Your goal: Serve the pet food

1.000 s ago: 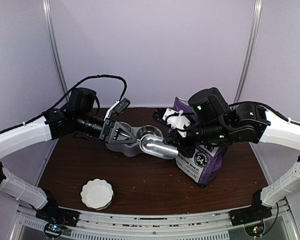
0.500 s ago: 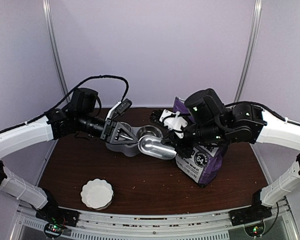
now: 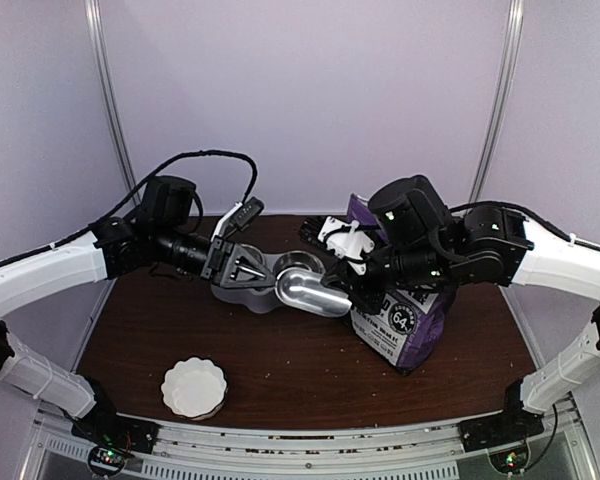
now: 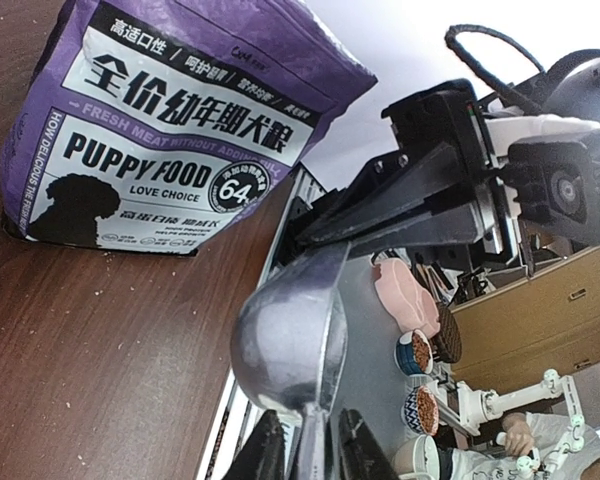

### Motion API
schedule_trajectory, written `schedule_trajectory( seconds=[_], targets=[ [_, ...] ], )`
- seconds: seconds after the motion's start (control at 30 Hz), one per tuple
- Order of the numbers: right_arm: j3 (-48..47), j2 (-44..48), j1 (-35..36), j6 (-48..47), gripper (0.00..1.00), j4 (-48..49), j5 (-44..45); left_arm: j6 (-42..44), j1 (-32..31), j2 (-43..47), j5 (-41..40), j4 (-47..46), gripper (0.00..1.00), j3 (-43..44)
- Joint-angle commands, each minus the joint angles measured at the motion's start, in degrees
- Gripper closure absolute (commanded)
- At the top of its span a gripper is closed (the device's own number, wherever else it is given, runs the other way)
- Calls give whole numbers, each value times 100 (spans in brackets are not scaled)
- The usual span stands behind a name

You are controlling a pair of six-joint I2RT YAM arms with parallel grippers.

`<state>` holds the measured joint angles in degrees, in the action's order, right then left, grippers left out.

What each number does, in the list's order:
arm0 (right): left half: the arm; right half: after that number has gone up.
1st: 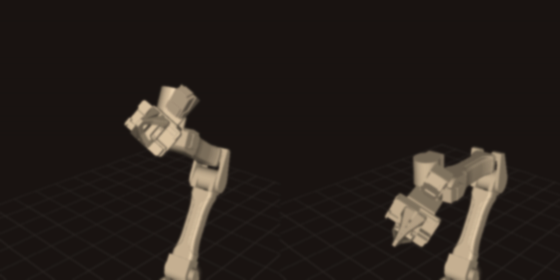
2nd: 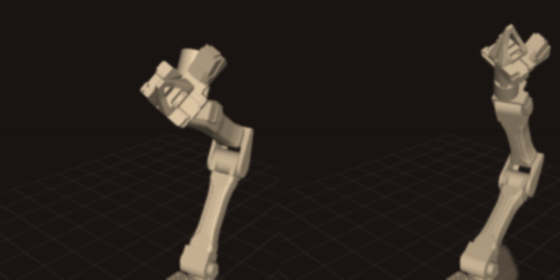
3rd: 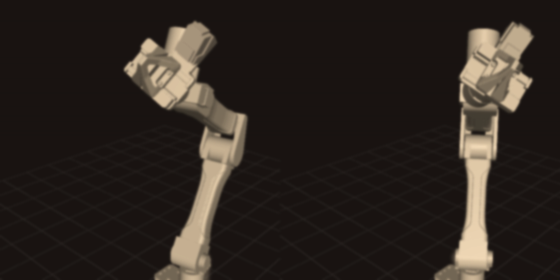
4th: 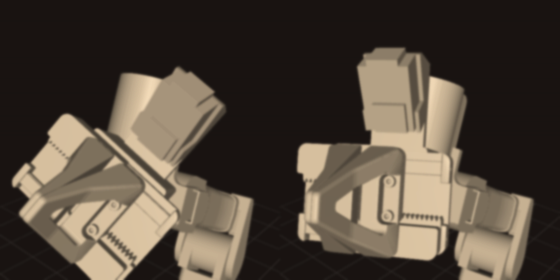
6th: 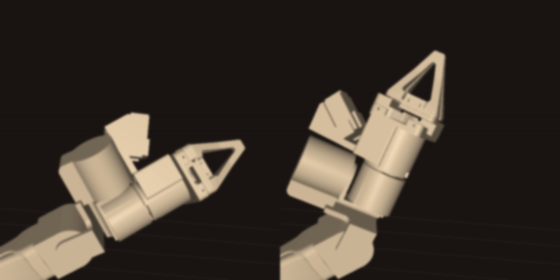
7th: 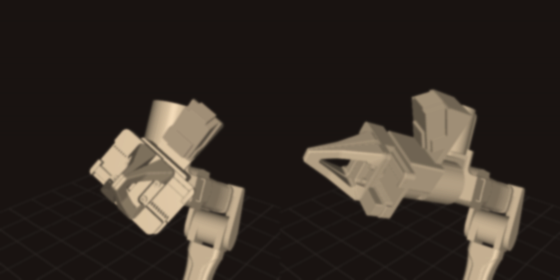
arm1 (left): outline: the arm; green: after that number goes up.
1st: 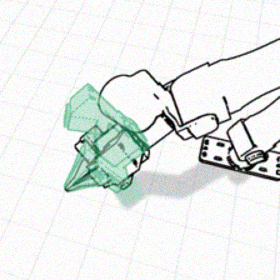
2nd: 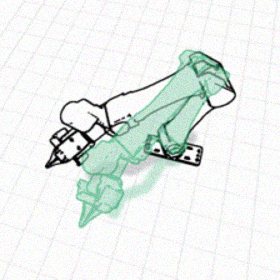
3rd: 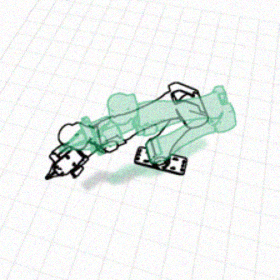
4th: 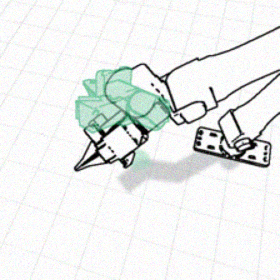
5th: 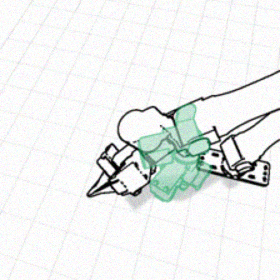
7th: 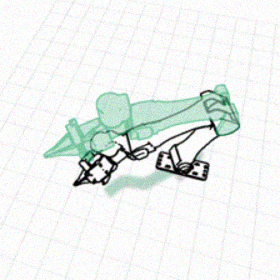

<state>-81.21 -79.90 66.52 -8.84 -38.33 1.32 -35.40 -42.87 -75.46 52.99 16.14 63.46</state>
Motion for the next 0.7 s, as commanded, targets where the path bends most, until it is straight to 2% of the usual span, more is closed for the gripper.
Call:
schedule_trajectory(
  seconds=[0.0,0.17,0.4,0.43,0.47,0.57,0.67],
  targets=[
    [-176,-32,33,-32,100,56,3,-30,-47,-30,132,-347,80,123],
    [-181,-43,58,-71,100,17,-20,-29,-53,-55,152,-366,85,102],
    [-202,3,70,-13,100,0,2,28,-50,-53,63,-401,100,91],
    [-204,42,69,21,93,8,19,51,-46,-37,-21,-401,100,81],
    [-216,89,66,48,82,5,48,77,-46,-5,-101,-406,100,76],
    [-387,213,67,153,61,-159,227,146,-36,112,-372,-398,100,95],
    [-604,351,43,338,45,-401,759,328,72,294,-785,-168,100,149]
  ],
)
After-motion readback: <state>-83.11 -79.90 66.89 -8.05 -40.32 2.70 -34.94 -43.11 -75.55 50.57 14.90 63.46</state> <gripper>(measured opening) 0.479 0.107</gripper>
